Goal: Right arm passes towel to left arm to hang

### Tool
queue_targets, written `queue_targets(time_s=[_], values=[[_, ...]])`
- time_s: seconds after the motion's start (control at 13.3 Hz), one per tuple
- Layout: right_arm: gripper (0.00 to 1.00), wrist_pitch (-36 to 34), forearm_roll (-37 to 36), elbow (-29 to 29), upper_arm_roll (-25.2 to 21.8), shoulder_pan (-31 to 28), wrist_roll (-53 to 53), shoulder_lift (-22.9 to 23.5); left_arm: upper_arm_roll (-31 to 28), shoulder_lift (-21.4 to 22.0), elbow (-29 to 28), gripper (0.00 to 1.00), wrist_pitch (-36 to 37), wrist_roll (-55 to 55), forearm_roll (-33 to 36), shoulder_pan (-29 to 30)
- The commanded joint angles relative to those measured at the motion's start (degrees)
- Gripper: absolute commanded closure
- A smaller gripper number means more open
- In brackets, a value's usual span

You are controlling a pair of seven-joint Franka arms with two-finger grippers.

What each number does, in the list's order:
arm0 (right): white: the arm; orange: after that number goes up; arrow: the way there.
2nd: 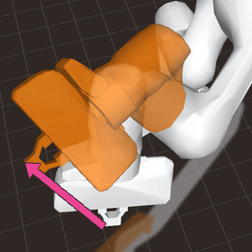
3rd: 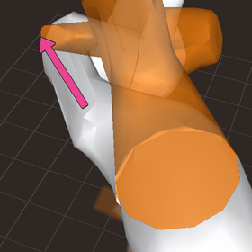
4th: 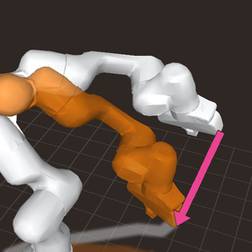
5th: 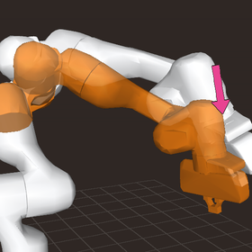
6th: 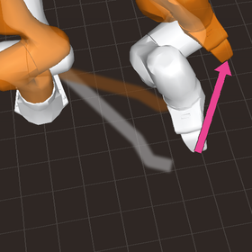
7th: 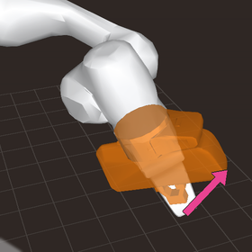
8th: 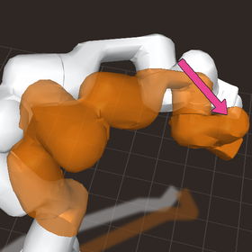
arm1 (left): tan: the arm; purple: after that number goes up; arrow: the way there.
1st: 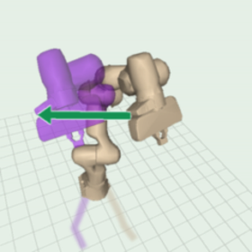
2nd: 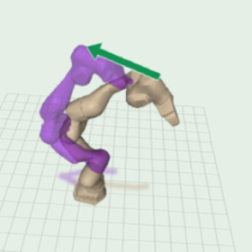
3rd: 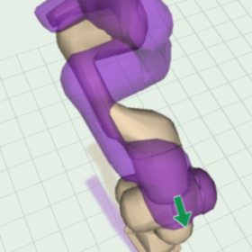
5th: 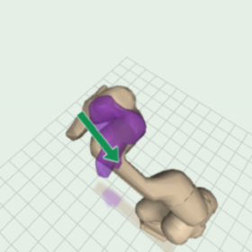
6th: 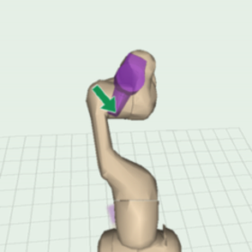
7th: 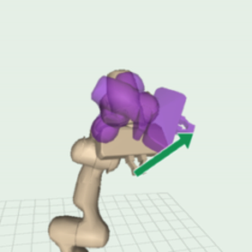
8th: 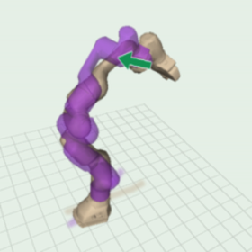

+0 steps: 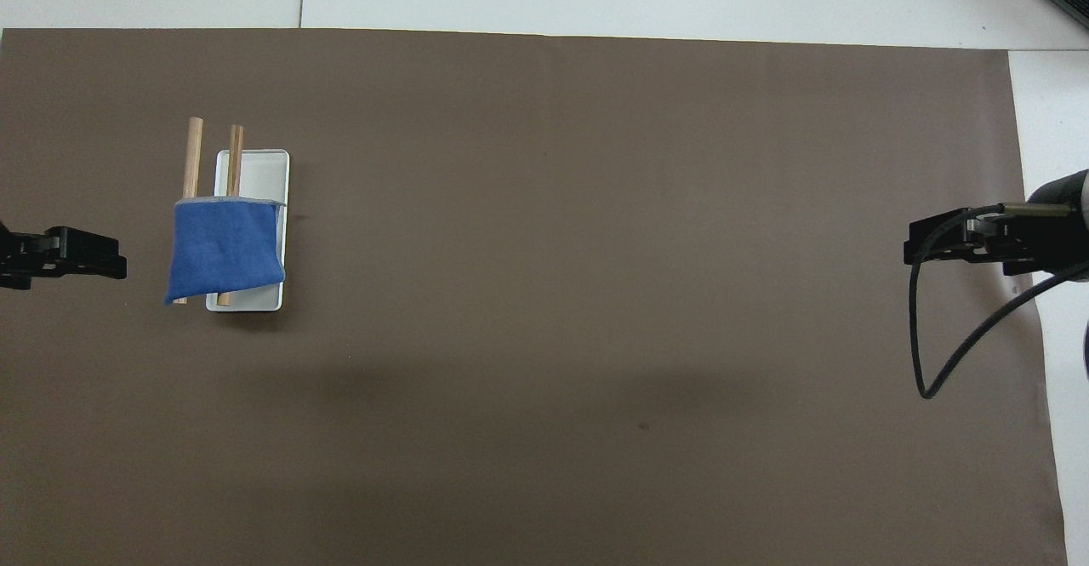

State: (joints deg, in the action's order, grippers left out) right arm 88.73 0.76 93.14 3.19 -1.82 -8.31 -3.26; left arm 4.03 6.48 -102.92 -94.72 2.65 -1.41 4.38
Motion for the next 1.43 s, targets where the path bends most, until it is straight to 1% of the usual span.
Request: queue_targets(time_s=[0.0, 0.3, 1.35], values=[[0.00, -1.45, -0.84, -0.42, 0.50, -0.38, 0.32, -0.43, 0.28, 1.08, -1.14, 0.00, -0.03, 0.34, 0.01, 0.45], [0.00, -2.51, -1.02, -0.50, 0.50, -0.38, 0.40, -0.78, 0.28, 1.08, -1.14, 0.00, -0.03, 0.34, 0.01, 0.45], [0.00, -1.98, -0.06, 0.02, 0.24, -1.00, 0.76, -0.95, 0.28, 1.08, -1.14, 0.00, -0.03, 0.34, 0.01, 0.45]])
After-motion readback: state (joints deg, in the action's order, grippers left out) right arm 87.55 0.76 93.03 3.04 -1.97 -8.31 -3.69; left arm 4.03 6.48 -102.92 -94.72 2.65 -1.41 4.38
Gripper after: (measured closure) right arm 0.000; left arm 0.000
